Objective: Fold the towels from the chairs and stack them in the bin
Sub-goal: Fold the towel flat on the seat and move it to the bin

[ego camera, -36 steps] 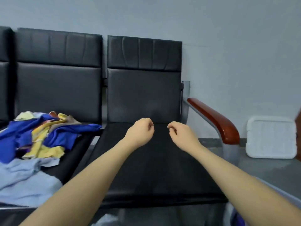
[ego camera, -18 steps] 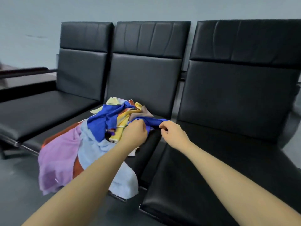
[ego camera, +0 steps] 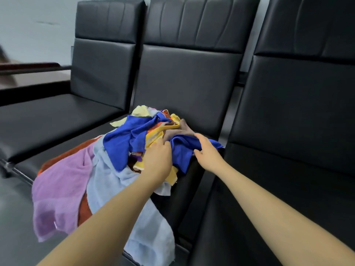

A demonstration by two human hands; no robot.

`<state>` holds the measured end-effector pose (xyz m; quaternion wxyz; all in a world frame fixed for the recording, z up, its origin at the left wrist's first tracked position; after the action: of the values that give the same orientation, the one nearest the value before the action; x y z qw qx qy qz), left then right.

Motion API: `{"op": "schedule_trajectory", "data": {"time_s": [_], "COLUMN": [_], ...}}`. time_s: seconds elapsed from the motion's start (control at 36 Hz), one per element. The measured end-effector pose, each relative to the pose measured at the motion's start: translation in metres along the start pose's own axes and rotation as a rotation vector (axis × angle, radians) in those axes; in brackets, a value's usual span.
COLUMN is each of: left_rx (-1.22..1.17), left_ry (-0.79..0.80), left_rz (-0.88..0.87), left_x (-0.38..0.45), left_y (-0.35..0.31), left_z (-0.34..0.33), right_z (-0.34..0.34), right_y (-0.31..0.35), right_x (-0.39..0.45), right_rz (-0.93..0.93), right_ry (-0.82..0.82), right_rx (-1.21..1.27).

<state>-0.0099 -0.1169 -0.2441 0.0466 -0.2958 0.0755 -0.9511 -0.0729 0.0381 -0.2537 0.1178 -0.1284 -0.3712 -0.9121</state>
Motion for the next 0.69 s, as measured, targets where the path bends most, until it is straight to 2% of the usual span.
{"op": "schedule_trajectory", "data": {"time_s": [0.14, 0.31, 0.47, 0.56, 0.69], "left_rx": [-0.228, -0.379, -0.516, -0.553, -0.5], "left_ry": [-0.1, -0.113, -0.044, -0.042, -0.1], "left_rz": [-0.196, -0.25, -0.107, -0.135, -0.249], "left_x": [-0.003, -0.006, -0.007, -0.011, -0.02], "left_y": [-0.014, -0.032, -0.053, -0.067, -0.093], "left_z": [-0.002, 0.026, 0.054, 0.07, 0.077], "right_z": [0.005, 0.026, 0.065, 0.091, 0.131], "right_y": [0.002, 0.006, -0.003, -0.005, -0.019], "right_x": [-0.006, -0.023, -0.05, -0.069, -0.097], "right_rz": [0.145, 0.166, 0.038, 0.064, 0.057], "right_ry": [0.037, -0.034, -0.197, -0.263, -0.258], "right_rx": [0.065, 0.074, 0.235, 0.192, 0.05]}}
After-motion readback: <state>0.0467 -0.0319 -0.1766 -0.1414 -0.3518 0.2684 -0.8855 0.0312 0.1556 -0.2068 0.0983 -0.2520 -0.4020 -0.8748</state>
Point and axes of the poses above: each hand's wrist, its own x-axis towards the middle knuckle, its own z-axis out of the back of the hand, y = z × x, the point moved 1 cm from there along x, towards the middle knuckle, and after that the axes turned 13 degrees about -y, right-handed, at the moved point
